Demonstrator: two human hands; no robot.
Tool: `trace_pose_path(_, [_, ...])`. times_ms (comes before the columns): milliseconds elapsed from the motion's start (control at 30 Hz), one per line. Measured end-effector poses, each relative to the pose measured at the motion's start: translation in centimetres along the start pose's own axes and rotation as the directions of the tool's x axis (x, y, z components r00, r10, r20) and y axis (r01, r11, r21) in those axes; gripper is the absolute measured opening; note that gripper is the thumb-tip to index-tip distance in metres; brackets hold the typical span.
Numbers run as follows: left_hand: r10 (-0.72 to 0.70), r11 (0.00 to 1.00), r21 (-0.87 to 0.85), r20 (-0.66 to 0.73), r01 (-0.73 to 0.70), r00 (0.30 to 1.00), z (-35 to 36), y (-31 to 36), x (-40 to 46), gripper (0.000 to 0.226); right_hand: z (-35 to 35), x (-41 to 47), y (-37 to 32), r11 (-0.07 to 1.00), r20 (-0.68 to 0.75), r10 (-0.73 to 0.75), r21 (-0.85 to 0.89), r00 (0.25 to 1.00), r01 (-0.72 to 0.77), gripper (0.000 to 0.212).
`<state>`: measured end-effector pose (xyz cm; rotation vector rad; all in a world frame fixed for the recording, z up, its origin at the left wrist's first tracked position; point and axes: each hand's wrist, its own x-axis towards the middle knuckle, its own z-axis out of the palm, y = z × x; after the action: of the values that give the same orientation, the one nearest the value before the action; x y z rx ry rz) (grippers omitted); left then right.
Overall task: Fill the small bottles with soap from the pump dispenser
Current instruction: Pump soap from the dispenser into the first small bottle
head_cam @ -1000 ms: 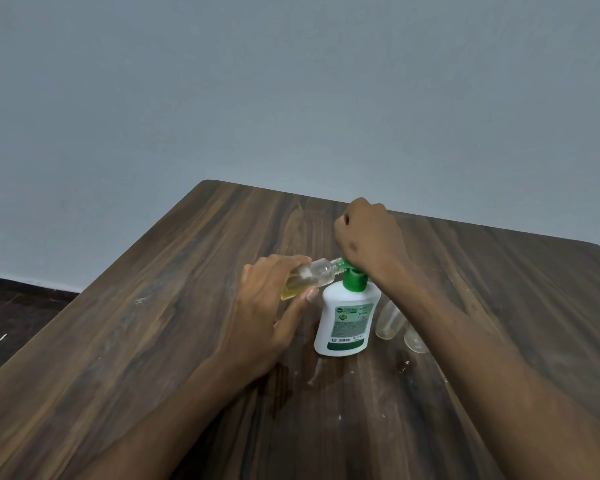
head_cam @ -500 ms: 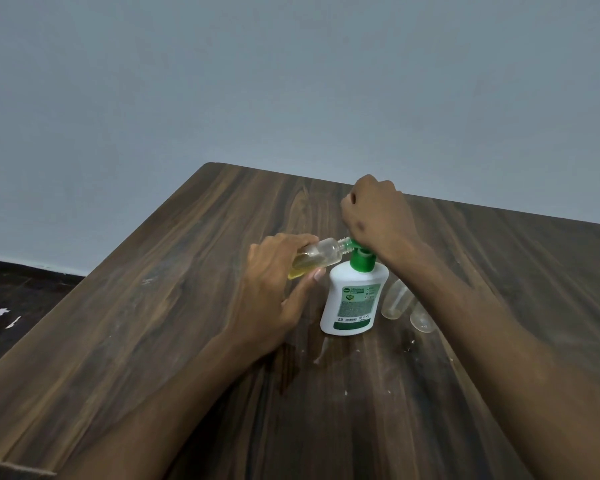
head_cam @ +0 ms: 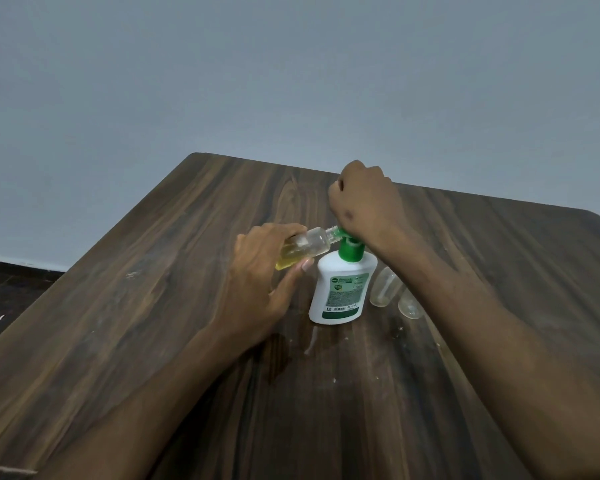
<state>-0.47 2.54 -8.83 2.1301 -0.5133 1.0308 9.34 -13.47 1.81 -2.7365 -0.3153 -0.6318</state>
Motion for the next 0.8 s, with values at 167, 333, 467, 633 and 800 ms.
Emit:
trace_pose_path(167, [-0.003, 1.0, -0.001, 0.005, 0.003, 1.0, -0.1, 0.4, 0.01, 0.032, -0.43, -0.11, -0.04, 1.0, -0.001, 0.002, 0.015, 1.0, -0.002, 0.034])
trace_pose_path(333, [-0.007, 1.0, -0.001, 0.012, 0.007, 1.0, -0.17, 0.23, -0.01, 0.032, -0.13, -0.26, 0.04, 0.999, 0.008, 0.029, 0.018, 1.0, -0.029, 0.033])
trace_pose_path(467, [-0.008, 1.0, -0.008, 0.004, 0.008, 1.0, -0.15, 0.64, 0.1, 0.031, -0.41, -0.17, -0.06, 1.0, -0.021, 0.005, 0.018, 1.0, -0.004, 0.034])
trace_pose_path(633, [-0.01, 1.0, -0.008, 0.016, 0.01, 1.0, -0.14, 0.36, -0.04, 0.031, -0.08, -0.13, 0.24, 0.999, 0.01, 0.035, 0.031, 0.999, -0.035, 0.03])
trace_pose_path(800, [-0.013, 1.0, -0.005, 0.011, 0.013, 1.0, -0.15, 0.35, 0.02, 0.031, 0.09, -0.11, 0.15, 0.999, -0.009, 0.021, 0.035, 1.0, -0.02, 0.032])
